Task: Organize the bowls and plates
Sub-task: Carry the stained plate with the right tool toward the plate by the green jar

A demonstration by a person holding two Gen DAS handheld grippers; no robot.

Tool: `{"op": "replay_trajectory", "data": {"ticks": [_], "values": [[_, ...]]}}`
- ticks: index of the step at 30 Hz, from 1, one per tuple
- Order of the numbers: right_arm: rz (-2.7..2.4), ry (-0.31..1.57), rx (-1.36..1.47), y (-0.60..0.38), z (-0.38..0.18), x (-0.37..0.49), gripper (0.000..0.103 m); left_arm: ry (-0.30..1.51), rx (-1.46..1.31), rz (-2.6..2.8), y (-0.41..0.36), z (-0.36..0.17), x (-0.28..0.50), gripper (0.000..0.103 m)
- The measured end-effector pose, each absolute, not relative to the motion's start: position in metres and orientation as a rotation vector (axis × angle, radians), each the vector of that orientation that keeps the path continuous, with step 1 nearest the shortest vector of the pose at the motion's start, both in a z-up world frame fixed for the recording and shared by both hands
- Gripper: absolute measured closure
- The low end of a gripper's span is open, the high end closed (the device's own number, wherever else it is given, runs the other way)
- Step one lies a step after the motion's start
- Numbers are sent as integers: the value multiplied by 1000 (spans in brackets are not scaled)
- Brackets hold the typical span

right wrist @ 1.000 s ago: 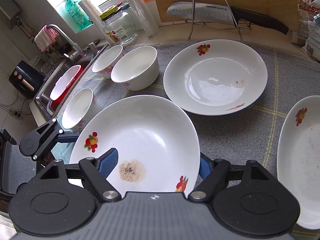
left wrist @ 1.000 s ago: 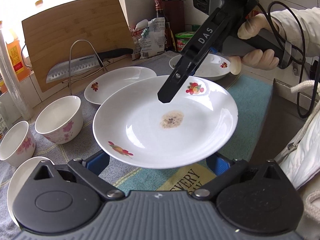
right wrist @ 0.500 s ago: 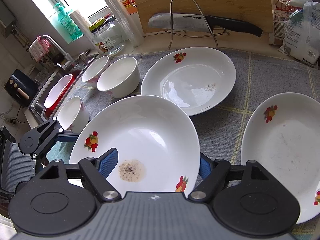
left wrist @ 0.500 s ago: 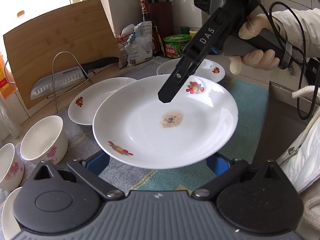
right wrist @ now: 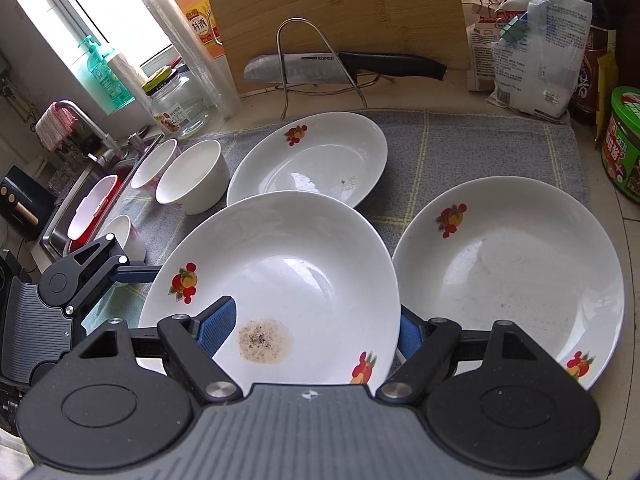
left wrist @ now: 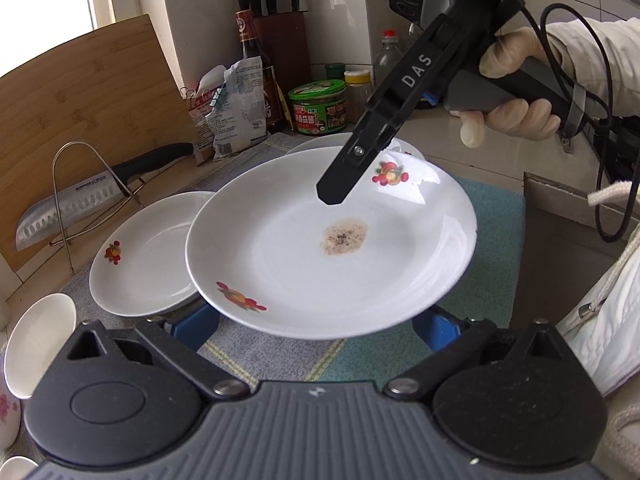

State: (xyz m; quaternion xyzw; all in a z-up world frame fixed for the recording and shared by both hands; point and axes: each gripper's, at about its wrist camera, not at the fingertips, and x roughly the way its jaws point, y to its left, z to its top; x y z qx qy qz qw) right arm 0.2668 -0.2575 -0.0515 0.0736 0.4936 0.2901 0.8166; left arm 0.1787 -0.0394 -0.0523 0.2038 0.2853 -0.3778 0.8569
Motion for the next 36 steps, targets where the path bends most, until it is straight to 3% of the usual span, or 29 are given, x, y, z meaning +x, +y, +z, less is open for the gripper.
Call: {"op": "replay_trajectory", "data": {"ticks": [36], "values": [[400,1060,232,-366,-76,288,18,608,471,-958,-140,-75,240,1]]}}
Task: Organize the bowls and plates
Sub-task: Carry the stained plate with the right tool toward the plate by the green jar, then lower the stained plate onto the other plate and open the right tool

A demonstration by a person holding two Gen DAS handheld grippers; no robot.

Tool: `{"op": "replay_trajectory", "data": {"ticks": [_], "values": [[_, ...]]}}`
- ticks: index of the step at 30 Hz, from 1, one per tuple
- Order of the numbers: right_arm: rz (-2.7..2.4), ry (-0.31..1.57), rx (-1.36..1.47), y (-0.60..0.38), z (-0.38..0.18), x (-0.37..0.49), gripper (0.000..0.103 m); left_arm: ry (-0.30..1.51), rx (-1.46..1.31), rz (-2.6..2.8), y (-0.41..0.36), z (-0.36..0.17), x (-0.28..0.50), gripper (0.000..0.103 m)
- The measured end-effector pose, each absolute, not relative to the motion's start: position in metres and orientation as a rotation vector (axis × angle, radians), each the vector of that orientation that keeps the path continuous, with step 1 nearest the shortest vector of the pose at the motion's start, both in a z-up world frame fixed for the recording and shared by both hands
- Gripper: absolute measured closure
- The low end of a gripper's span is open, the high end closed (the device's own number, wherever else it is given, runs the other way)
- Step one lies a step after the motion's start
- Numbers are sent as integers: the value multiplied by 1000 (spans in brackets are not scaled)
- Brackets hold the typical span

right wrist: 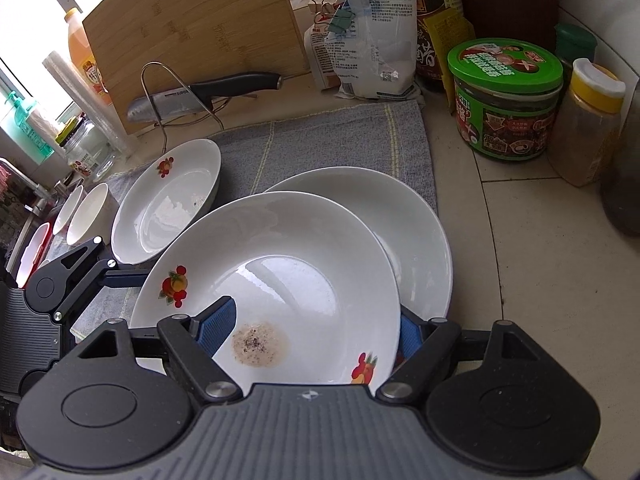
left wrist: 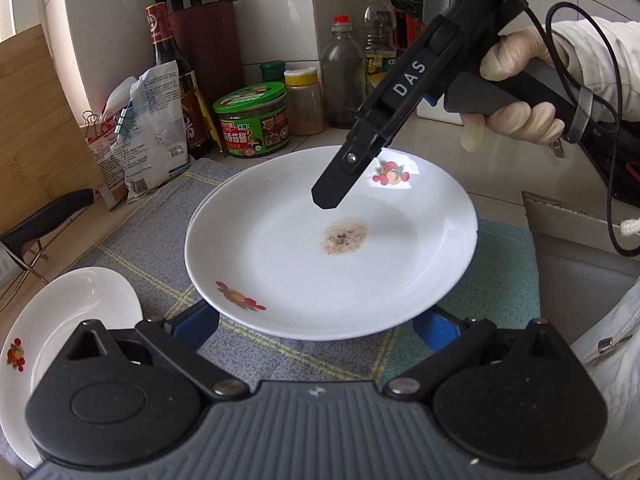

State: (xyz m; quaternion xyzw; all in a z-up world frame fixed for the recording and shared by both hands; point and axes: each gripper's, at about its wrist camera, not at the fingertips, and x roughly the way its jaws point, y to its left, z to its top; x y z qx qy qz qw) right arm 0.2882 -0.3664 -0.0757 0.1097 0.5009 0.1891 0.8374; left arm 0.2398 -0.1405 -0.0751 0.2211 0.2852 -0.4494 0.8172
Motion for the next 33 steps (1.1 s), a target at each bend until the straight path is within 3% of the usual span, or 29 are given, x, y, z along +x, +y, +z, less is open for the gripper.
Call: {"op": "replay_trajectory", "data": {"ticks": [33], "values": [[323,1055,239,-387,-71,282,17,581,530,-1009,-175,-79,259,1]]}}
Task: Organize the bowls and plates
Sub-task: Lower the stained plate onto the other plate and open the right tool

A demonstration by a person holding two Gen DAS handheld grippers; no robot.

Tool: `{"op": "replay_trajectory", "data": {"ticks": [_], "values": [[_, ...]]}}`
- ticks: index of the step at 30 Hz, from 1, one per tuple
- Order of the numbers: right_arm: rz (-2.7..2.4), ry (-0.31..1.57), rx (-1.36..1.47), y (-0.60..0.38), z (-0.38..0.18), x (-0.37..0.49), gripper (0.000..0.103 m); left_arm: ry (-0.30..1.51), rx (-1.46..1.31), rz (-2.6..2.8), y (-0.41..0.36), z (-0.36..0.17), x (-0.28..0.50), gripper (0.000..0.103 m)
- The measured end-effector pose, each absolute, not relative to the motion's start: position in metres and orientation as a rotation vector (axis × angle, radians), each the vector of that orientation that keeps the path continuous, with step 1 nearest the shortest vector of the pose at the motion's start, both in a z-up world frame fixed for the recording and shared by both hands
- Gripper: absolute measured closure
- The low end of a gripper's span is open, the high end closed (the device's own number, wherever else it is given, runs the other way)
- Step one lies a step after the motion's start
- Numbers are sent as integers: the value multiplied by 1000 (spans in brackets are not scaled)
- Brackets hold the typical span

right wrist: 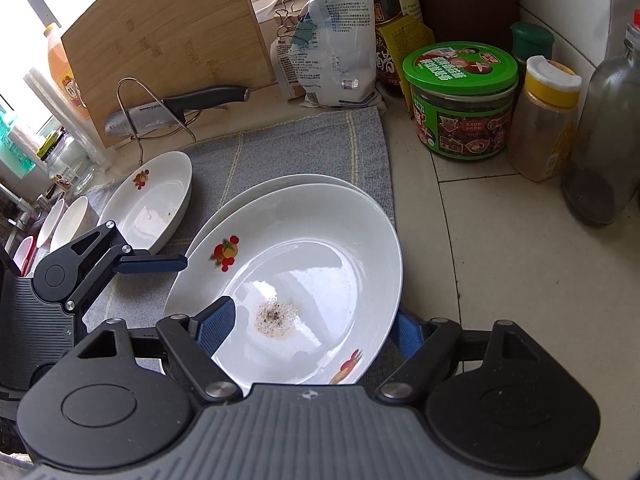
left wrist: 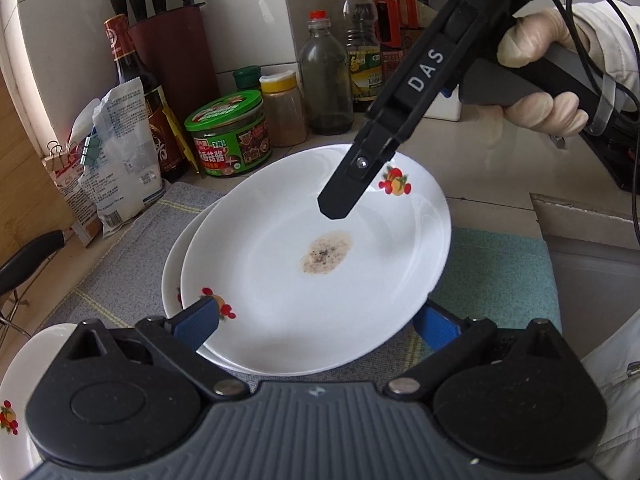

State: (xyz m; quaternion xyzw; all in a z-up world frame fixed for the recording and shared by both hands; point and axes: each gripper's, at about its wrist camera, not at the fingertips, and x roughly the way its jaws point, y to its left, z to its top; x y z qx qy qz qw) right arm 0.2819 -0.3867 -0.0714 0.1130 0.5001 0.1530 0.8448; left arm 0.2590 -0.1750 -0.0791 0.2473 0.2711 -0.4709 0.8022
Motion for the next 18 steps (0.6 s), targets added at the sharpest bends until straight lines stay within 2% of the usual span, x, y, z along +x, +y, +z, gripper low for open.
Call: {"op": "replay_trajectory", "data": {"ticks": [2,4,7,18], "values": [[313,1061,237,-388,-72,279,17,581,523,-998,-172,-78,259,1],[306,1052,215,-387,-71,275,5,581,512,-984,-169,-77,259,1],[302,1011,167,-381,-63,268,0,601,473,-956,-162,-74,260,1],[274,916,-59,-333,-53,251,0,638,334,-759,-125,-62,248,1]]}}
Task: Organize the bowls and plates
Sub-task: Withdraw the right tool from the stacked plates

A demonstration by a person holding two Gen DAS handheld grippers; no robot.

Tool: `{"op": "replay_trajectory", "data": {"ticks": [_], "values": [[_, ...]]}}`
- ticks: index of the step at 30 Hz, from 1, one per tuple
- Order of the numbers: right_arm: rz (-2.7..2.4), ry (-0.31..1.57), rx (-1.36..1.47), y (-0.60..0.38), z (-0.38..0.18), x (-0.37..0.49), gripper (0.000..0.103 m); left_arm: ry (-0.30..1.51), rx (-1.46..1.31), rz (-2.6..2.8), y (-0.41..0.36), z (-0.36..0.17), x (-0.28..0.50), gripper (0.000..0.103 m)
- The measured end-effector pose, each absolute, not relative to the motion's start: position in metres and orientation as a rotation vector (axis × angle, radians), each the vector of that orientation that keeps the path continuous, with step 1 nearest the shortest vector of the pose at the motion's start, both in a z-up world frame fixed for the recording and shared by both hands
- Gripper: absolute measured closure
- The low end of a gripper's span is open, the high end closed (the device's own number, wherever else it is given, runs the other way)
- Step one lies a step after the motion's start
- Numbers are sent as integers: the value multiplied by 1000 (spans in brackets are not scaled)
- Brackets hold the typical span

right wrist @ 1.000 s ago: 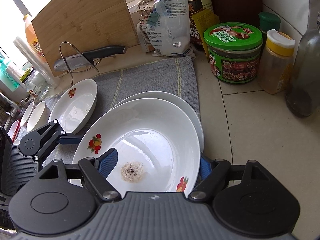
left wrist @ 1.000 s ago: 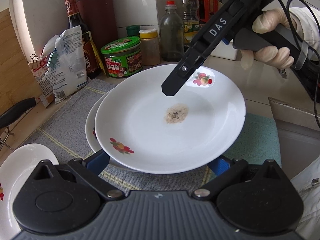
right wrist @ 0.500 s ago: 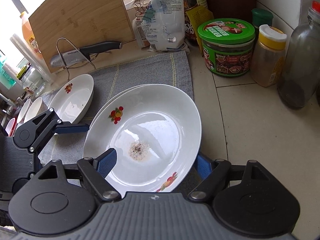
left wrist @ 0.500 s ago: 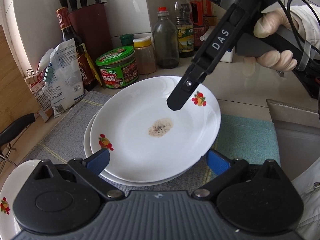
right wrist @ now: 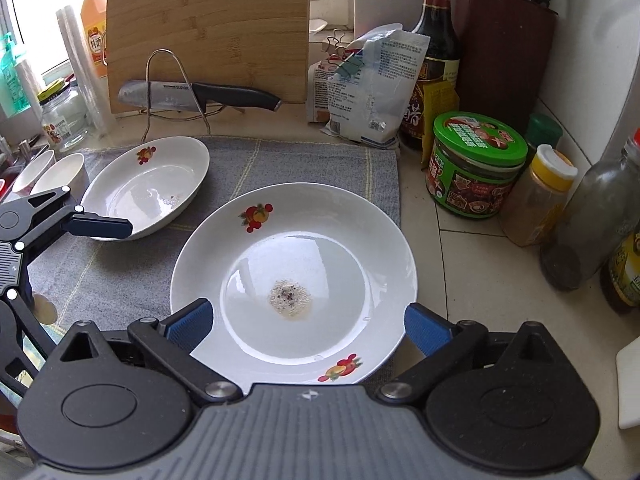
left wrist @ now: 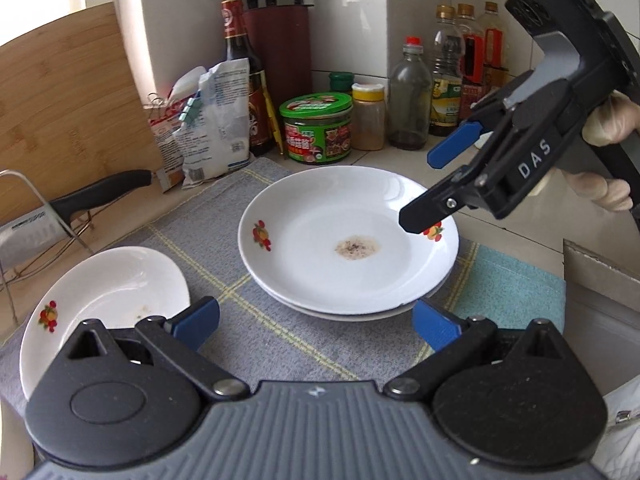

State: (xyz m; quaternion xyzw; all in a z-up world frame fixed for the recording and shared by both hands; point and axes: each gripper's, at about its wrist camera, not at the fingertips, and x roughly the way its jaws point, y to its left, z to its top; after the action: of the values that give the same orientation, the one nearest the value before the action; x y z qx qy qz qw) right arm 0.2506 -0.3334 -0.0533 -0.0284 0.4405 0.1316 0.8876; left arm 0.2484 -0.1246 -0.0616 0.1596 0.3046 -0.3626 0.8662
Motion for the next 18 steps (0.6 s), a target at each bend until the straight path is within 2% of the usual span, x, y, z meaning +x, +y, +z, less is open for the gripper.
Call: {"op": "replay_trajectory", "data": {"ticks": [18], "values": [[323,765,-192,-242,-47,241,0,705,193,-454,-32,-50,220,1]]}}
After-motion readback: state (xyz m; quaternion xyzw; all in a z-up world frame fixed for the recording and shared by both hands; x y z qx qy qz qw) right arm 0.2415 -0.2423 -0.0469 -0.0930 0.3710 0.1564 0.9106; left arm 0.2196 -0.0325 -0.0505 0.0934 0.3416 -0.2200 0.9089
